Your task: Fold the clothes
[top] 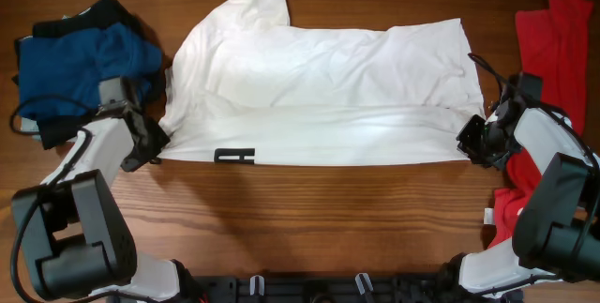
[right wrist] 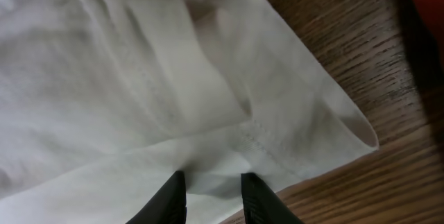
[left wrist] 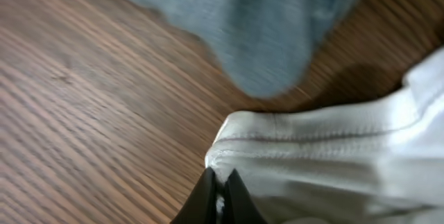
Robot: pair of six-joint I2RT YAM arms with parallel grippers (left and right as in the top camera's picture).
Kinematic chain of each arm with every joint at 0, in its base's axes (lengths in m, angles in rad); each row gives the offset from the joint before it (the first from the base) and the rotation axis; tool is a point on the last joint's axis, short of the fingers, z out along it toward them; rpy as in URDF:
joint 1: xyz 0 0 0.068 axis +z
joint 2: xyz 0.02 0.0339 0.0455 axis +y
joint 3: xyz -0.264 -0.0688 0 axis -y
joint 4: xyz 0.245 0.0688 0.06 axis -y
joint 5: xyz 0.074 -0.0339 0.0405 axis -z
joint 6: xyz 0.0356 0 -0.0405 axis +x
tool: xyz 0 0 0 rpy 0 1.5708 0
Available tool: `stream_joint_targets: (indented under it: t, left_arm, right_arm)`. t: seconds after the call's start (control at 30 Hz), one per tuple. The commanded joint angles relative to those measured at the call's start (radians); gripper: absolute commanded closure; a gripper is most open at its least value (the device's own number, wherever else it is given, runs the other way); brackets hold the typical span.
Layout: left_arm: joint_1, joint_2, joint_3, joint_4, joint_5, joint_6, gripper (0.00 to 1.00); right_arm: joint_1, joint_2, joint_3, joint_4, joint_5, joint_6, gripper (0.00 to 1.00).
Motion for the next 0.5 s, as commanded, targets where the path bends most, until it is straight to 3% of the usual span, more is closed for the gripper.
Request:
stream_joint_targets:
  t: [0.0,0.23,0.47]
  left_arm:
    - [0.031,-0.021,-0.004,-0.001,-0.025,-0.033,0.92]
    - [0.036,-0.023,-0.004,-0.126,-0.014,-0.034,0.95]
    - [0.04,-0.023,-0.004,-0.242,-0.015,-0.034,0.96]
  right_arm:
    - [-0.009,0.027,-0.03,-0.002,0.092,0.011,0.72]
    - [-0.013,0.027,-0.03,-0.035,0.096,0.016,0.73]
    - [-0.028,0.026,-0.03,-0.145,0.144,0.121,0.8]
